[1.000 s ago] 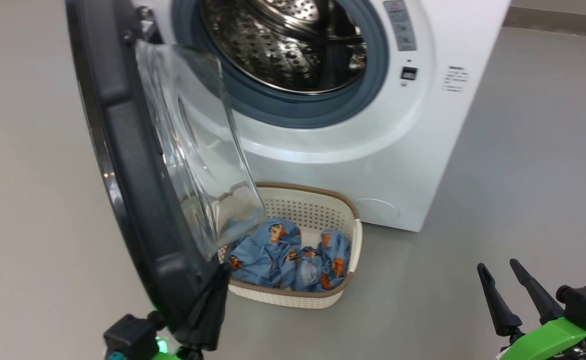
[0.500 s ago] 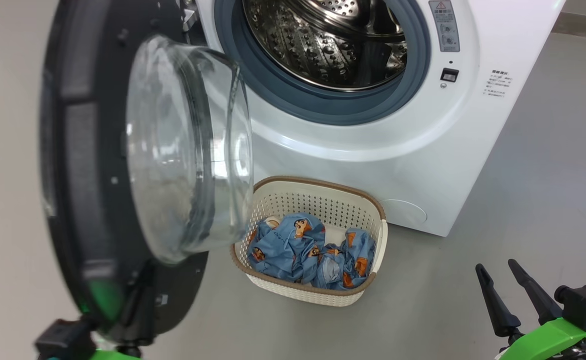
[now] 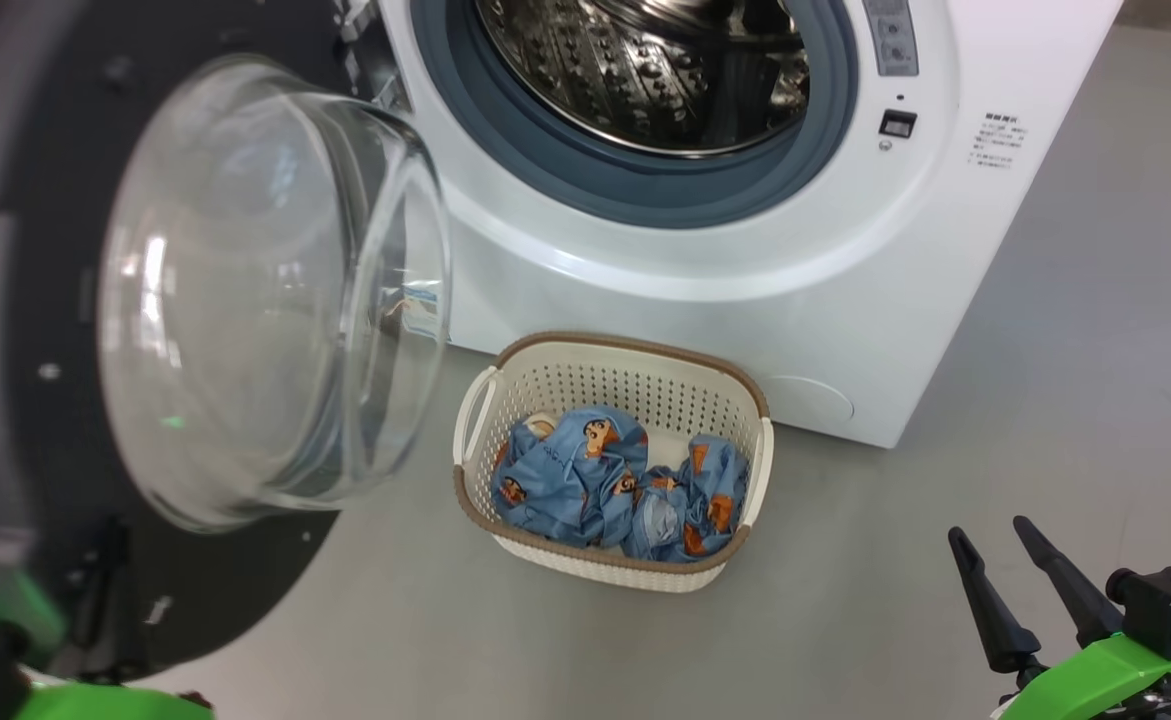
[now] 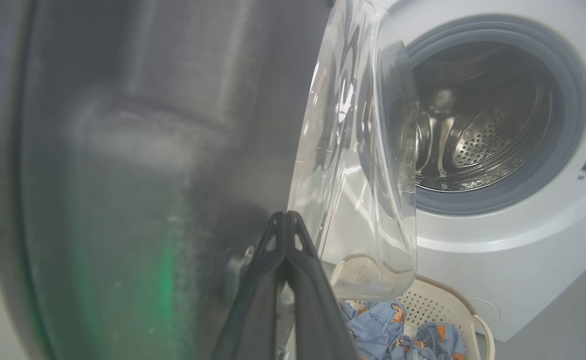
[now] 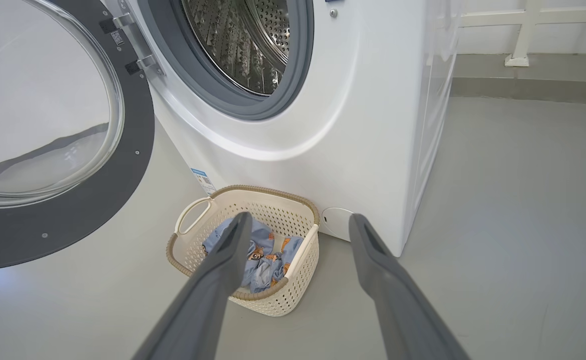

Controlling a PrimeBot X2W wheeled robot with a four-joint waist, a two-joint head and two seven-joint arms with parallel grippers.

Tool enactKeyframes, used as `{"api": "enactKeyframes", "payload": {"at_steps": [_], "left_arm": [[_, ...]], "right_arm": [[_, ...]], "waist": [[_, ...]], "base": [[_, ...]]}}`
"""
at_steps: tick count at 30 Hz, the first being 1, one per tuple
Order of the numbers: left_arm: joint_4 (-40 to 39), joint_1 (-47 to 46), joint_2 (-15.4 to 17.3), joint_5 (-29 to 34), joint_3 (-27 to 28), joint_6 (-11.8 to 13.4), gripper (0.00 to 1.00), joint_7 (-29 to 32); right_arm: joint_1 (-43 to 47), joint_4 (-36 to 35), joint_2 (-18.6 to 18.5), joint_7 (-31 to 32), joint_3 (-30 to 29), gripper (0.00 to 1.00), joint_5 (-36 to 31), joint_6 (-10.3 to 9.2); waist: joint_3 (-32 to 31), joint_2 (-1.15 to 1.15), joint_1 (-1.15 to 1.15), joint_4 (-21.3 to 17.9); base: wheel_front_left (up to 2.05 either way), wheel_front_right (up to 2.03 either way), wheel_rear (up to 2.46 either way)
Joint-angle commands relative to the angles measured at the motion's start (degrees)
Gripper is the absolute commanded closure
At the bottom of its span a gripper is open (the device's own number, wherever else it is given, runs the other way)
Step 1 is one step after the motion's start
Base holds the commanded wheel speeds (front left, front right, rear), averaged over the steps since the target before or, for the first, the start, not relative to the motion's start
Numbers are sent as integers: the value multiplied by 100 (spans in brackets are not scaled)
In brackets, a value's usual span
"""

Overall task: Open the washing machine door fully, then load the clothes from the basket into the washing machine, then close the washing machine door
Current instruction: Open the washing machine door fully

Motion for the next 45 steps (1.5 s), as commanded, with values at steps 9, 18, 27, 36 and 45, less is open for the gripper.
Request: {"api": "enactKeyframes", "payload": {"at_steps": [9, 18, 27, 36, 45], "left_arm": [[777, -918, 326, -55, 1060, -40, 100, -105], [1508, -1513, 342, 340, 1867, -271, 100, -107], [2465, -2186, 542, 730, 2548, -646, 100, -108], [3375, -2952, 915, 1109, 3195, -924, 100, -108], [4364, -3596, 1439, 1491, 3635, -1046, 100, -108]], "right_arm": [[-233, -121, -179, -70, 106, 0, -92, 9], [-412, -113, -197, -70, 174, 0, -149, 9], [-568, -115, -245, -70, 230, 0, -183, 9], [-808, -135, -325, -70, 309, 0, -227, 9], [-1028, -128, -364, -70, 383, 0, -267, 9]], "waist": [[311, 0, 0, -36], [505, 0, 0, -82], [752, 0, 0, -117], [1097, 0, 0, -193], [1352, 0, 0, -329]], "base": [[0, 0, 0], [0, 0, 0], [0, 0, 0], [0, 0, 0], [0, 0, 0]]}}
